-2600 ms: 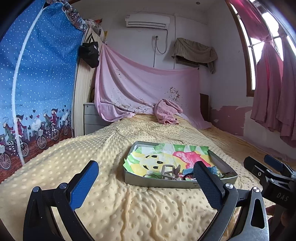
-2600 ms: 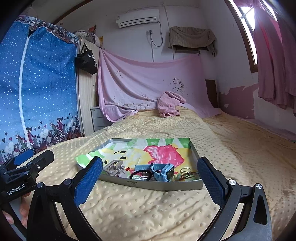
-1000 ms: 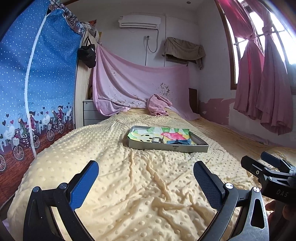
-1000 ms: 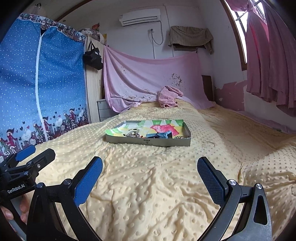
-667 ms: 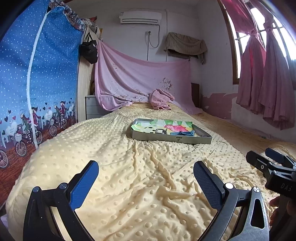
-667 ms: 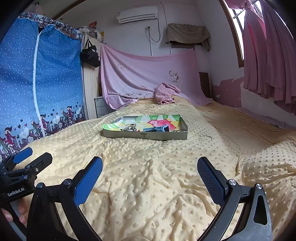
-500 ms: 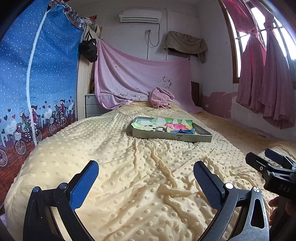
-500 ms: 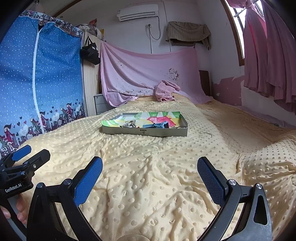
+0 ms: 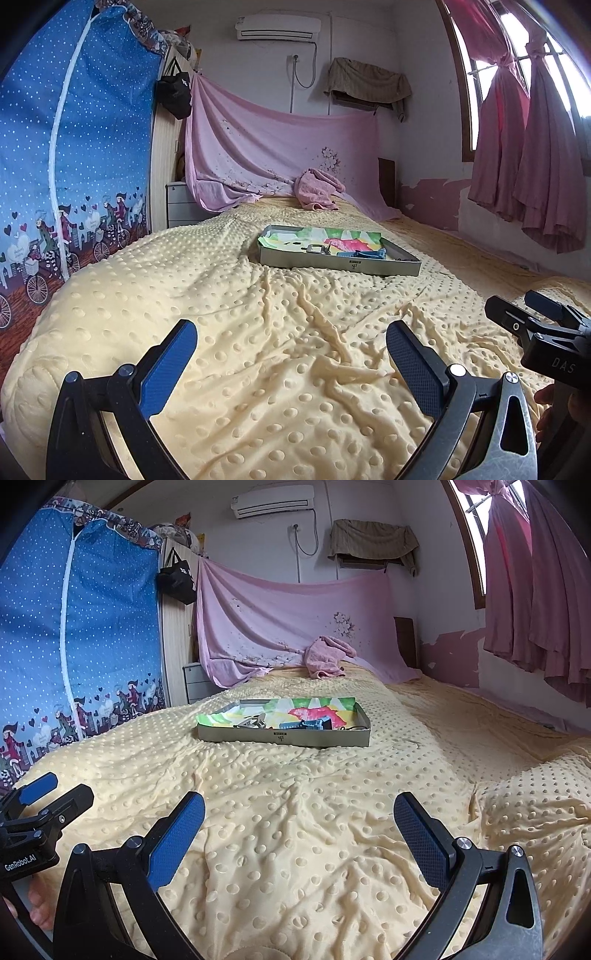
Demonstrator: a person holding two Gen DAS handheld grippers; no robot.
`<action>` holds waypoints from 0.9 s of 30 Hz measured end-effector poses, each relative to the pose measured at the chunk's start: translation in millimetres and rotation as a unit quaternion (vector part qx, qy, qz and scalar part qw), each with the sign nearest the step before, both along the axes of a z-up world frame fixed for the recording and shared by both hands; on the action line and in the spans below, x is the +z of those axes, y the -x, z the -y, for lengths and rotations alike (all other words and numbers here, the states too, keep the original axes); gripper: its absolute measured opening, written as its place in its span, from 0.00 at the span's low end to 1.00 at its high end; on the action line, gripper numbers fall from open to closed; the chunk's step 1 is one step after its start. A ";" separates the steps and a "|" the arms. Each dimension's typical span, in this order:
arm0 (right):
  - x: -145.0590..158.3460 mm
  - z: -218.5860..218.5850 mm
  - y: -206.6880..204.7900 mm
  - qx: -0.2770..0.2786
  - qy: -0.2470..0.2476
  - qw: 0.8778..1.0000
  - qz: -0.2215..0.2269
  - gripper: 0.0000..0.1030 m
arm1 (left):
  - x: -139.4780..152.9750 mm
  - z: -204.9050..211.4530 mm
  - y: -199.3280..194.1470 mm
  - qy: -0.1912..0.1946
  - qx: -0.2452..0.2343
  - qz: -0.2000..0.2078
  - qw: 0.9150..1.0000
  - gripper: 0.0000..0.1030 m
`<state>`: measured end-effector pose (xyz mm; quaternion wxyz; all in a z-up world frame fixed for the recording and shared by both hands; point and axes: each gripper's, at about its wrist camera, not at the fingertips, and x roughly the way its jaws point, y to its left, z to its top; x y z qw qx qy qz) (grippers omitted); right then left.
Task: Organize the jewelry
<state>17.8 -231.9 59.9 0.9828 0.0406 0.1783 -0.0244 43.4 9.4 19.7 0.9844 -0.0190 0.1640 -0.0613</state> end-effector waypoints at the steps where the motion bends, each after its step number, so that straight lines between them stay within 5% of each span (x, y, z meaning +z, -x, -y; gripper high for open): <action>1: 0.1 0.1 0.0 0.000 0.000 1.000 0.000 0.98 | -0.1 0.2 0.2 0.000 0.000 0.000 1.000 1.00; 27: -0.3 -0.4 -0.3 0.000 0.001 1.000 0.000 0.98 | 0.5 -3.3 0.3 0.006 0.005 -0.001 1.000 1.00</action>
